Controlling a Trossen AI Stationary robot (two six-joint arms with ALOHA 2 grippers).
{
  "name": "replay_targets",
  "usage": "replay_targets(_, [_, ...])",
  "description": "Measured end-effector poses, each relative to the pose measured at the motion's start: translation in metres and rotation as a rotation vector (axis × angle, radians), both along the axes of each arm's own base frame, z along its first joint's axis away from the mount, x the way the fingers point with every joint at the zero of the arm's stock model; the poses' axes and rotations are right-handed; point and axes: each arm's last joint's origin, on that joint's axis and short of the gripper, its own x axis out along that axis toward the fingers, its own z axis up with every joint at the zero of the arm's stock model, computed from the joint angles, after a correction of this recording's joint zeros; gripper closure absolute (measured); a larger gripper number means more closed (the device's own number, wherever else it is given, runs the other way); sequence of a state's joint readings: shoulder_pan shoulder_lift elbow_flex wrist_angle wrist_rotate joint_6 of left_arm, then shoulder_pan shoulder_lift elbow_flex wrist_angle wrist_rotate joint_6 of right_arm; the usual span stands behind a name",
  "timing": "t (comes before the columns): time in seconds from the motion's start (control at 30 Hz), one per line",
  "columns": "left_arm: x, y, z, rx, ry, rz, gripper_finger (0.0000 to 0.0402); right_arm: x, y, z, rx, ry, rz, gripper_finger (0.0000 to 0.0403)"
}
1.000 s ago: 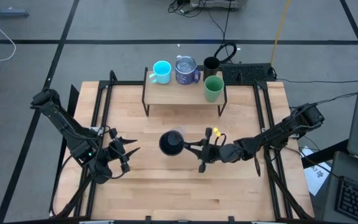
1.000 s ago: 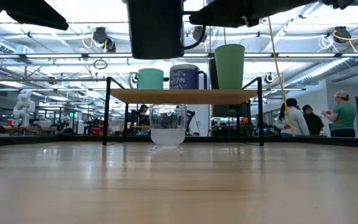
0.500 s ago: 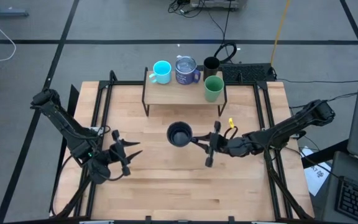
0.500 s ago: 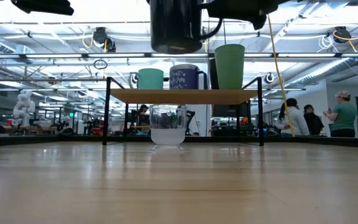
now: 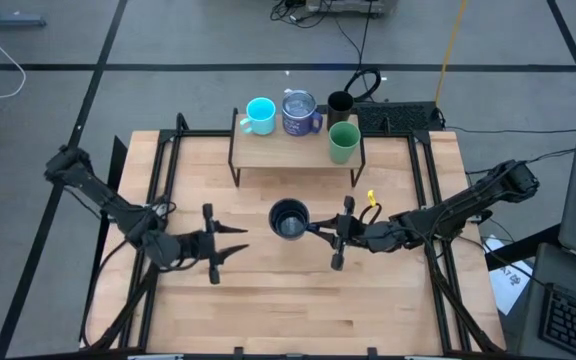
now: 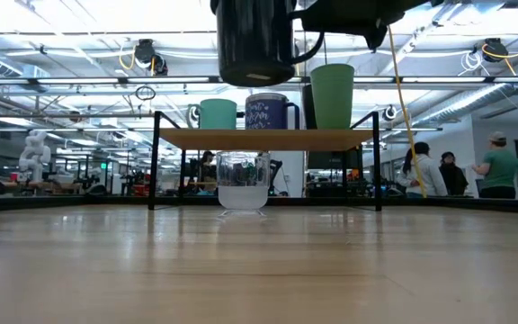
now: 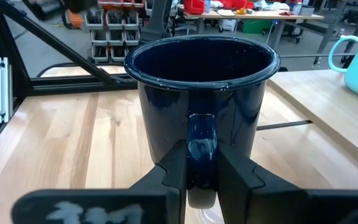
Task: Stack small to large cups/mugs on shelf
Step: Put the dark blue mug on the shelf aligned with the other blue mug
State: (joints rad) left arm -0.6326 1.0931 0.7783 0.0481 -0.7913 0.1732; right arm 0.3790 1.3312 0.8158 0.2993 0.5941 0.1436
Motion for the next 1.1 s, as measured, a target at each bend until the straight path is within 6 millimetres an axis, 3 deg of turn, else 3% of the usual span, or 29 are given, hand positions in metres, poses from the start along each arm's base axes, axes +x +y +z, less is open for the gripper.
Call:
replay_targets(0.13, [0.01,0.009,0.023,0.007,0.008,-0.043,0.0238,0.0,-0.001,0.0,-0.006,0.005,-0.009,0.0357])
replay_targets(0.33, [0.037,0.021,0.045,0.035,0.14,-0.064,0.0196,0.002,-0.007,-0.001,-0.02,0.009,-0.027,0.0357])
replay_targets(0.57, [0.081,0.022,0.053,0.117,0.345,-0.101,0.0166,0.004,-0.013,-0.001,-0.037,0.014,-0.043,0.0357])
replay_targets(0.83, [0.121,0.037,0.045,0.156,0.57,-0.089,0.0186,0.004,-0.015,0.0,-0.049,0.014,-0.042,0.0357])
replay_targets(1.1, [0.133,0.049,0.038,0.197,0.656,-0.081,0.0244,0.004,-0.014,0.0,-0.051,0.013,-0.039,0.0357])
